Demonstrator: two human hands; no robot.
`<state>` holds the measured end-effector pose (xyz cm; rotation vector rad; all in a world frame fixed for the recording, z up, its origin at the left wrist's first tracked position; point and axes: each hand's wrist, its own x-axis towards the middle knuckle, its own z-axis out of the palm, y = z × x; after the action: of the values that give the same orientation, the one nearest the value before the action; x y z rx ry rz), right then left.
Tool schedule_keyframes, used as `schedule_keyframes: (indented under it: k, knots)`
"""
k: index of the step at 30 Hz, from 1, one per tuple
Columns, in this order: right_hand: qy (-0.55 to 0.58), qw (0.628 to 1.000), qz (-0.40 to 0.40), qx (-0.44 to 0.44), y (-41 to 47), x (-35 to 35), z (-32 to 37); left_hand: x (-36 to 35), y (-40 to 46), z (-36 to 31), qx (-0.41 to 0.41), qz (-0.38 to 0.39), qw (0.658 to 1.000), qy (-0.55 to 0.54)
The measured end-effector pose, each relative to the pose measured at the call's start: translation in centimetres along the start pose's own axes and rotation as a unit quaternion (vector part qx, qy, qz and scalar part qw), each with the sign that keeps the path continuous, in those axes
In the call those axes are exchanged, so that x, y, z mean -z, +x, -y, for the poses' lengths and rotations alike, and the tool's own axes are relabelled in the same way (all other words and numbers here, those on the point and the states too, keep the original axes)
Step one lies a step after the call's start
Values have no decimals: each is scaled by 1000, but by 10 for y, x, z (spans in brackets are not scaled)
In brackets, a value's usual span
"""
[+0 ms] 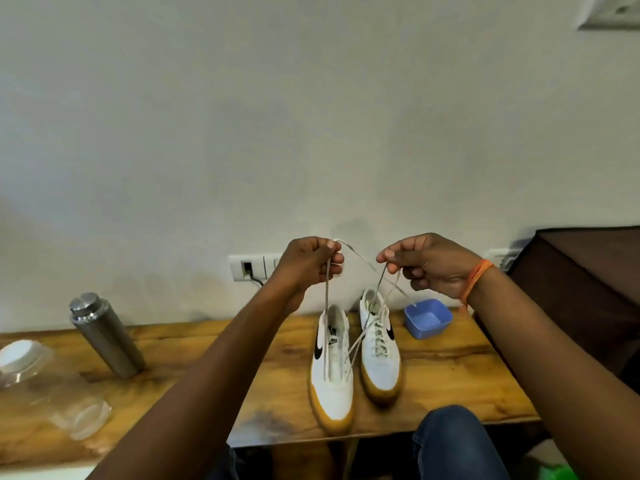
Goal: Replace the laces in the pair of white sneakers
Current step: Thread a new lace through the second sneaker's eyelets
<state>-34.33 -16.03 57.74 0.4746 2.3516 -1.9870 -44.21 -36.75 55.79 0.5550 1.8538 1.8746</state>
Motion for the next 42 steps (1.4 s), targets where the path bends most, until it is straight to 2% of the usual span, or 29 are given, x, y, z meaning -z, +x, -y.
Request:
schedule_keyframes:
  k: [7, 17, 22, 28, 34, 38, 42]
  knots:
    - [82, 996, -14, 41, -19, 4, 80, -13, -6, -59, -49, 9, 999, 10]
    - [169, 983, 15, 74, -38, 1, 132, -25, -19, -108, -141, -14, 990, 18]
    - [123, 982, -46, 139, -41, -8, 135, -29, -23, -123, -175, -26, 984, 16]
    - [98, 958, -126, 237, -38, -21, 132, -35, -24, -132, -210, -52, 976, 5]
    - [180, 935, -165, 258, -31, -45, 128, -40, -25, -132, -222, -84, 971, -27]
    - [204, 929, -160, 265, -28, -52, 123, -35, -24, -133, -209, -75, 974, -41]
    - [247, 926, -148, 243, -23, -40, 102, -12, -15, -119, -172, -97, 979, -44]
